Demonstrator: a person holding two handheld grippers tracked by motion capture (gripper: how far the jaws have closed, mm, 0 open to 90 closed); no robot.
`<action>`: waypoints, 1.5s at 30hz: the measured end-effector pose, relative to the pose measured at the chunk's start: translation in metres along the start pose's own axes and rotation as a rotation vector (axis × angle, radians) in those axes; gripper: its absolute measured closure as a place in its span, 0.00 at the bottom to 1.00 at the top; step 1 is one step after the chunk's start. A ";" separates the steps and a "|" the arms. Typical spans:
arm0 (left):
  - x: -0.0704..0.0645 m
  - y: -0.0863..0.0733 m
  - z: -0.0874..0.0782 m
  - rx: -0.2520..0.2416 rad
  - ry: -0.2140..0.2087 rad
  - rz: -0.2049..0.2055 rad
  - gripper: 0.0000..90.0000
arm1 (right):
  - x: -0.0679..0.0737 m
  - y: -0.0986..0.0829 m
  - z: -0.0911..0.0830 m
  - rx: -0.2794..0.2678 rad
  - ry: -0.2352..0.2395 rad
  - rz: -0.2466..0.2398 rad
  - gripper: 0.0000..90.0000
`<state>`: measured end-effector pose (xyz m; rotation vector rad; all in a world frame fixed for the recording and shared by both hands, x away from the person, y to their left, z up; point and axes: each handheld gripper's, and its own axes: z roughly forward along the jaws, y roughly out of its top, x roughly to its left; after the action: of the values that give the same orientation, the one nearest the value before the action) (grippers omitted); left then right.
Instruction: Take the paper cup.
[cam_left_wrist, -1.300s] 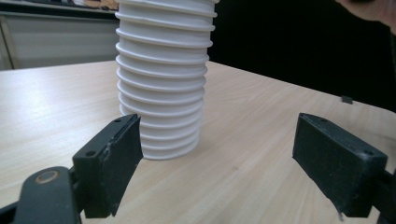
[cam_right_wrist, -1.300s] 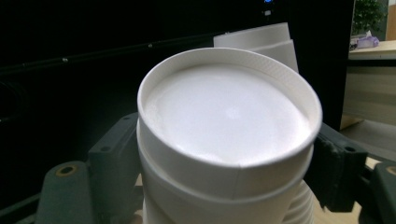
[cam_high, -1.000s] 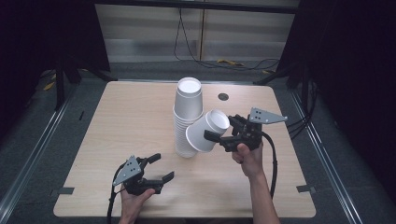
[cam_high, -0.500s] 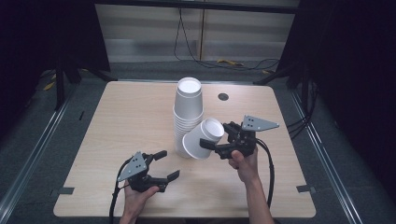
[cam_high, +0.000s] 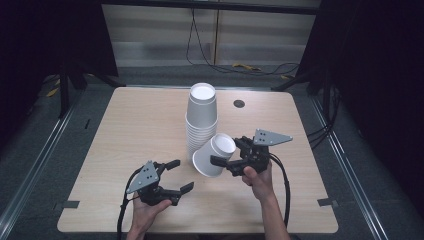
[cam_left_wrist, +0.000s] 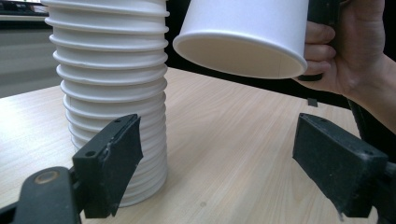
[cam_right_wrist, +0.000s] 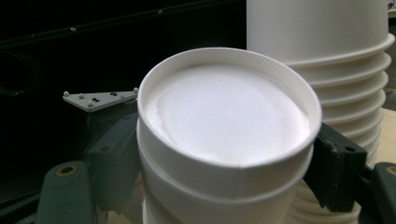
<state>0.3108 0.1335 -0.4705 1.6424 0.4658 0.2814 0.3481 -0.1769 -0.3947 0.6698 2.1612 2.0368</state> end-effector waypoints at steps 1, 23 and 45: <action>0.000 0.000 0.000 0.000 -0.007 -0.002 0.17 | 0.000 -0.001 0.000 0.000 0.003 -0.001 0.25; -0.006 0.004 0.009 0.008 -0.074 0.033 0.17 | 0.000 -0.036 0.009 0.018 0.060 0.059 0.25; -0.009 0.004 0.027 0.062 -0.141 0.037 0.10 | 0.006 -0.046 0.029 0.053 0.151 0.064 0.25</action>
<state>0.3151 0.1052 -0.4692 1.7195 0.3402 0.1787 0.3416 -0.1479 -0.4407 0.6177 2.3126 2.1334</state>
